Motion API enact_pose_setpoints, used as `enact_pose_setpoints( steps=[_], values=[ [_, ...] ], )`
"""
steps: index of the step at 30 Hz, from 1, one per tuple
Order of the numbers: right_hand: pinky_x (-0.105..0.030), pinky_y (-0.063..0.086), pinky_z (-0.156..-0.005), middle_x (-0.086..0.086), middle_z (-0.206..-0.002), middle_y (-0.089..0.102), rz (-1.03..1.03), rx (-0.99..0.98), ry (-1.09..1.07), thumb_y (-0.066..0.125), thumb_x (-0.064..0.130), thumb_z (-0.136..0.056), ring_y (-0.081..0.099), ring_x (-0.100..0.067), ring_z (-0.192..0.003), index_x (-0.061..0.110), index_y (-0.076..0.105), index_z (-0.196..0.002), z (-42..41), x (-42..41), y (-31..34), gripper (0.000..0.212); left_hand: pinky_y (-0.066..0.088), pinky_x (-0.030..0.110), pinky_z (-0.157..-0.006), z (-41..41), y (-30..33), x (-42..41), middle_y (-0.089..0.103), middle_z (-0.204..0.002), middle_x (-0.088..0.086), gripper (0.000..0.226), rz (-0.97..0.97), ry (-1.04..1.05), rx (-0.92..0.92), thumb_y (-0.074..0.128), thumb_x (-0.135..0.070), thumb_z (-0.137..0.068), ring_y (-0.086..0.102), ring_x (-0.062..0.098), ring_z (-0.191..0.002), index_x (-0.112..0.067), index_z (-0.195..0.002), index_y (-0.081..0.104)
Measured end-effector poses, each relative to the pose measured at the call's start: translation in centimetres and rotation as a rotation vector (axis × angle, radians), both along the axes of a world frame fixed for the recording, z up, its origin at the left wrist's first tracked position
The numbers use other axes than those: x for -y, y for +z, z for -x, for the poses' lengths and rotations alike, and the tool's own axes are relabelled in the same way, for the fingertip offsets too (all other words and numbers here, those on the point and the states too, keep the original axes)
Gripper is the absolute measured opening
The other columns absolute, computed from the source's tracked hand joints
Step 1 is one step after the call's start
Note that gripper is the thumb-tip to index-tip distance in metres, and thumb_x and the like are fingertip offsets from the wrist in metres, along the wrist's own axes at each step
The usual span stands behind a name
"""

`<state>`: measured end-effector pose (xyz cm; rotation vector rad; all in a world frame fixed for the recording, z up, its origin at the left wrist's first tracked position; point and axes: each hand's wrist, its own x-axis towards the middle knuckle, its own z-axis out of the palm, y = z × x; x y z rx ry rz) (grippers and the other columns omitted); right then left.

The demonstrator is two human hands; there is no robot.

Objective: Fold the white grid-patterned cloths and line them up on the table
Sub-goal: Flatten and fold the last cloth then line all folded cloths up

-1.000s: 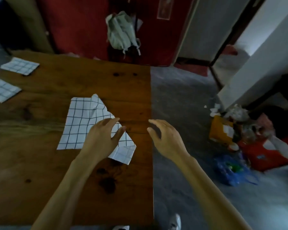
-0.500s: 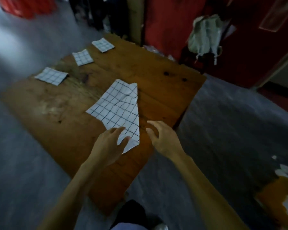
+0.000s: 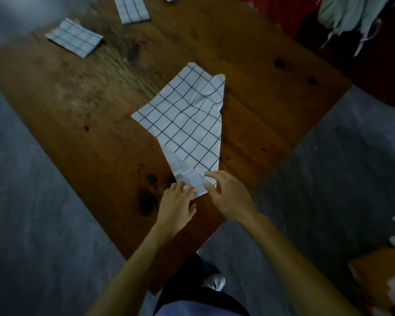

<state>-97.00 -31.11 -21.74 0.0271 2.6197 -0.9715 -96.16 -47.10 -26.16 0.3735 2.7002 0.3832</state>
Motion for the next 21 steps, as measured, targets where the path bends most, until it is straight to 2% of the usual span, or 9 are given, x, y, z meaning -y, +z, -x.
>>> enact_pose_setpoints(
  steps=[4, 7, 9, 12, 15, 17, 19, 21],
  values=[
    [-0.035, 0.045, -0.097, 0.001, -0.132, 0.054, 0.010, 0.024, -0.006, 0.048, 0.034, -0.098, 0.051, -0.015, -0.117, 0.021, 0.053, -0.131, 1.1, 1.3, -1.5, 0.036, 0.041, 0.030, -0.090, 1.0, -1.9, 0.5, 0.057, -0.116, 0.000, 0.025, -0.042, 0.028, -0.087, 0.057, -0.032, -0.090, 0.049, 0.015, -0.107, -0.023, -0.114, 0.059],
    [-0.034, 0.044, -0.098, 0.001, -0.132, 0.054, 0.002, 0.034, 0.032, 0.049, 0.032, -0.097, 0.051, -0.014, -0.116, 0.021, 0.051, -0.132, 1.5, 2.2, -1.7, 0.037, 0.040, 0.030, -0.091, 1.7, -2.1, 0.8, 0.058, -0.114, 0.000, 0.019, -0.064, 0.002, -0.108, 0.055, -0.031, -0.091, 0.049, 0.015, -0.107, -0.022, -0.107, 0.060],
    [-0.036, 0.041, -0.103, 0.002, -0.134, 0.051, -0.040, 0.015, 0.106, 0.052, 0.030, -0.094, 0.047, -0.012, -0.122, 0.022, 0.048, -0.134, 1.7, 2.7, -1.7, 0.041, 0.040, 0.031, -0.093, 2.2, -1.5, 1.1, 0.057, -0.114, 0.001, 0.020, -0.113, 0.028, -0.124, 0.057, -0.029, -0.090, 0.049, 0.016, -0.109, -0.019, -0.107, 0.060],
    [-0.038, 0.033, -0.110, 0.004, -0.136, 0.050, -0.081, -0.069, 0.189, 0.056, 0.032, -0.091, 0.041, -0.011, -0.129, 0.024, 0.046, -0.135, 2.3, 3.1, -1.0, 0.046, 0.042, 0.036, -0.093, 3.3, 0.5, 1.8, 0.060, -0.100, 0.001, 0.013, -0.236, 0.051, -0.201, 0.064, -0.020, -0.085, 0.054, 0.019, -0.101, -0.017, -0.097, 0.058],
    [-0.036, 0.024, -0.112, 0.005, -0.131, 0.055, -0.096, -0.157, 0.227, 0.060, 0.029, -0.091, 0.043, -0.012, -0.126, 0.025, 0.051, -0.132, 3.8, 3.2, 0.9, 0.043, 0.036, 0.031, -0.095, 4.3, 3.0, 3.0, 0.061, -0.093, -0.003, 0.006, -0.331, 0.086, -0.266, 0.055, -0.016, -0.091, 0.056, 0.014, -0.094, -0.019, -0.096, 0.056],
    [-0.036, 0.023, -0.111, 0.004, -0.122, 0.061, -0.154, -0.199, 0.285, 0.062, 0.025, -0.089, 0.047, -0.015, -0.119, 0.025, 0.057, -0.125, 4.8, 3.4, 2.6, 0.036, 0.034, 0.028, -0.093, 5.0, 5.2, 3.5, 0.060, -0.094, -0.004, 0.007, -0.399, 0.138, -0.328, 0.049, -0.018, -0.094, 0.054, 0.011, -0.093, -0.019, -0.099, 0.055],
    [-0.040, 0.030, -0.107, 0.002, -0.098, 0.066, -0.218, -0.282, 0.321, 0.061, 0.017, -0.087, 0.054, -0.017, -0.101, 0.022, 0.065, -0.102, 5.9, 3.6, 4.4, 0.017, 0.038, 0.027, -0.090, 5.7, 7.7, 3.5, 0.058, -0.092, -0.007, 0.009, -0.454, 0.120, -0.380, 0.045, -0.025, -0.094, 0.053, 0.009, -0.089, -0.022, -0.099, 0.052],
    [-0.039, 0.039, -0.098, 0.001, -0.084, 0.067, -0.165, -0.340, 0.272, 0.058, 0.010, -0.086, 0.056, -0.017, -0.085, 0.019, 0.067, -0.091, 6.9, 3.6, 6.5, 0.014, 0.038, 0.023, -0.087, 6.1, 10.2, 3.4, 0.059, -0.094, -0.009, 0.018, -0.488, 0.098, -0.391, 0.049, -0.032, -0.091, 0.052, 0.007, -0.089, -0.022, -0.106, 0.052]
  ],
)
